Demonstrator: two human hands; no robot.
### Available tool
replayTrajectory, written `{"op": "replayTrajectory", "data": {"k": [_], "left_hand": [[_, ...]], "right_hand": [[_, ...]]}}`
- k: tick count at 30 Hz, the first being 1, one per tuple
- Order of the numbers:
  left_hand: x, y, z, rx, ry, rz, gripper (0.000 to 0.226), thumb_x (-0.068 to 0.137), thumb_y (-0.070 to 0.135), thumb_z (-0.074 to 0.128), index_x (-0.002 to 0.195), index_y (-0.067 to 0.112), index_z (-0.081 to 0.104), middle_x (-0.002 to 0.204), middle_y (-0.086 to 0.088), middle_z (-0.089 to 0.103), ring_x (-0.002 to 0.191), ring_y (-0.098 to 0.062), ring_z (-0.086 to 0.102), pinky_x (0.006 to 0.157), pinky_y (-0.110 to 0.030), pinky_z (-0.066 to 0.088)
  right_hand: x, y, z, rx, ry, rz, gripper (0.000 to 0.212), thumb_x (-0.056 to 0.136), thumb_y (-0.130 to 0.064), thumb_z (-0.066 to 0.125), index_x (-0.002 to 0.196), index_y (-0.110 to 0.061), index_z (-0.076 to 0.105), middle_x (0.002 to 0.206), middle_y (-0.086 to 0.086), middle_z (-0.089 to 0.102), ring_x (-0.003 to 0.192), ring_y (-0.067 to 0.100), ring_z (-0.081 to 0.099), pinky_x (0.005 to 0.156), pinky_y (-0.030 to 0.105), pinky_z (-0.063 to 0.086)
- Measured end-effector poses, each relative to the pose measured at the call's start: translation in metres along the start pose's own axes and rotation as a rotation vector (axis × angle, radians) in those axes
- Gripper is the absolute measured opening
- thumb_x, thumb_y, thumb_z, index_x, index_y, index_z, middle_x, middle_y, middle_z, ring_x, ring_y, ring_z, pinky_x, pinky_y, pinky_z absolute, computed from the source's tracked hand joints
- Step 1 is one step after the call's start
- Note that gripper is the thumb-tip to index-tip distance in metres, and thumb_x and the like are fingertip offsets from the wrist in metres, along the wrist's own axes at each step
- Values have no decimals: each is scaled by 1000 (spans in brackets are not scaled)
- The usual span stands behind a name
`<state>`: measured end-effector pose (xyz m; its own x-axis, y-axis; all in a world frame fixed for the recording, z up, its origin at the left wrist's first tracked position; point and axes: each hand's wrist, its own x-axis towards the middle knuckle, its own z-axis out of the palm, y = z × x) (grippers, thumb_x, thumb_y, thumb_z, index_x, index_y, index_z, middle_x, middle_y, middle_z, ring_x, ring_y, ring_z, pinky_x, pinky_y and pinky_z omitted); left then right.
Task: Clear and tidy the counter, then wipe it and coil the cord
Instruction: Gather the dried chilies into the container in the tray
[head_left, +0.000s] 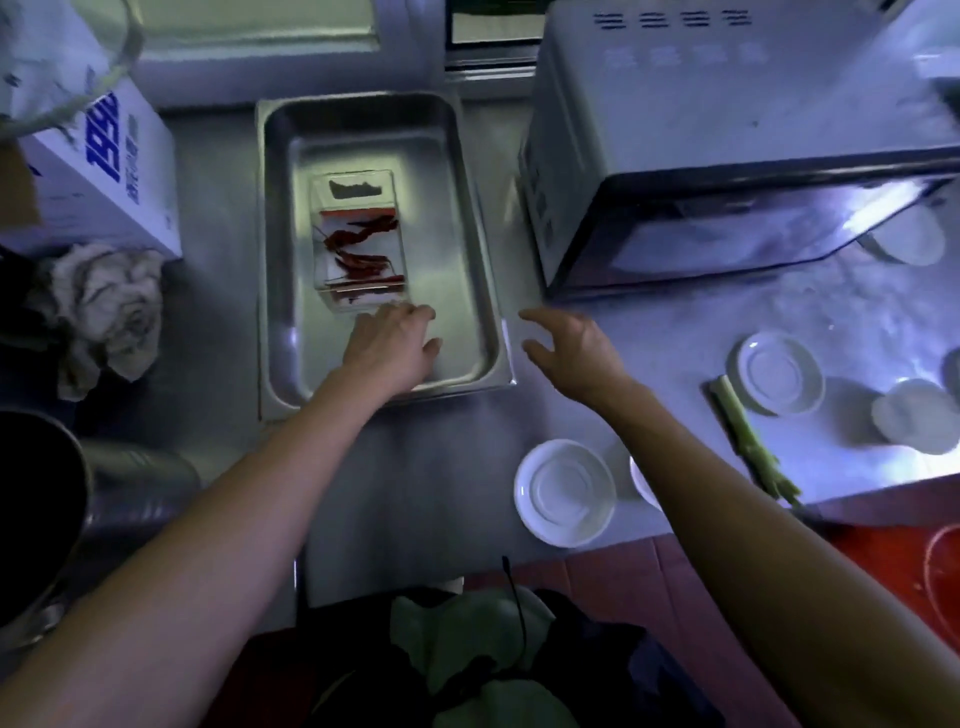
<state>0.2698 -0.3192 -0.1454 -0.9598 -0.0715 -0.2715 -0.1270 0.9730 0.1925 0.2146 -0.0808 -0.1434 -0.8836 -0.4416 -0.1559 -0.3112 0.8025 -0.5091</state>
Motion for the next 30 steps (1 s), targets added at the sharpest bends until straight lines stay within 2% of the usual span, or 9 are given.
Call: {"op": "replayTrajectory", "data": {"k": [4,11,14,17,19,21,24,27,30], "left_hand": [[-27,54,9,29,4,34,43,97,41,51,135,21,53,134,-6,61,121,-31,54,96,-45,44],[-82,153,22,18,50,145,42,97,37,49,135,20,54,135,-5,60,125,-28,51,99,-45,42],[-96,195,24,36,68,204,46,98,42,49,138,20,51,139,-6,57,129,-27,49,102,-45,41],[-106,239,27,60,72,267,48,99,45,47,141,22,47,143,-4,54,131,-27,47,103,-44,41],[-111,267,28,76,73,316,49,99,46,46,142,23,46,144,-3,53,130,-26,48,102,-42,40],[-114,295,28,84,65,368,50,99,46,47,143,23,45,146,-3,51,131,-26,47,103,-42,40],[-116,335,31,109,58,431,51,98,46,47,144,23,45,146,-1,51,132,-26,47,102,-43,38],[-116,376,35,145,31,502,50,98,46,46,143,24,46,144,-2,53,130,-27,48,101,-43,39],[-113,416,41,151,12,569,50,97,45,48,142,24,48,141,-3,55,127,-28,51,101,-42,41]], "right_hand": [[-57,41,-16,67,-9,63,36,92,-24,64,128,-17,66,131,5,65,119,29,60,101,41,47],[-175,99,-54,64,78,129,41,94,-26,63,134,-20,60,126,10,67,114,29,62,93,36,48],[-218,122,-74,40,114,159,44,93,-29,62,137,-23,57,131,11,64,114,31,62,87,36,48],[-257,145,-95,41,155,197,45,92,-29,63,137,-25,57,138,6,60,117,29,59,85,34,44],[-283,160,-108,49,202,220,44,91,-26,63,135,-26,58,130,5,65,114,30,60,84,33,43],[-307,175,-119,59,220,266,39,91,-27,62,130,-27,61,121,7,69,113,30,61,89,37,49],[-340,195,-133,90,265,328,35,93,-30,60,128,-27,64,124,1,69,115,24,61,95,38,48],[-370,212,-142,118,370,364,32,92,-24,59,123,-26,67,112,-2,73,108,22,65,92,38,50],[-397,228,-149,126,453,425,32,90,-20,59,120,-27,69,114,-3,73,109,22,63,92,38,51]]}}
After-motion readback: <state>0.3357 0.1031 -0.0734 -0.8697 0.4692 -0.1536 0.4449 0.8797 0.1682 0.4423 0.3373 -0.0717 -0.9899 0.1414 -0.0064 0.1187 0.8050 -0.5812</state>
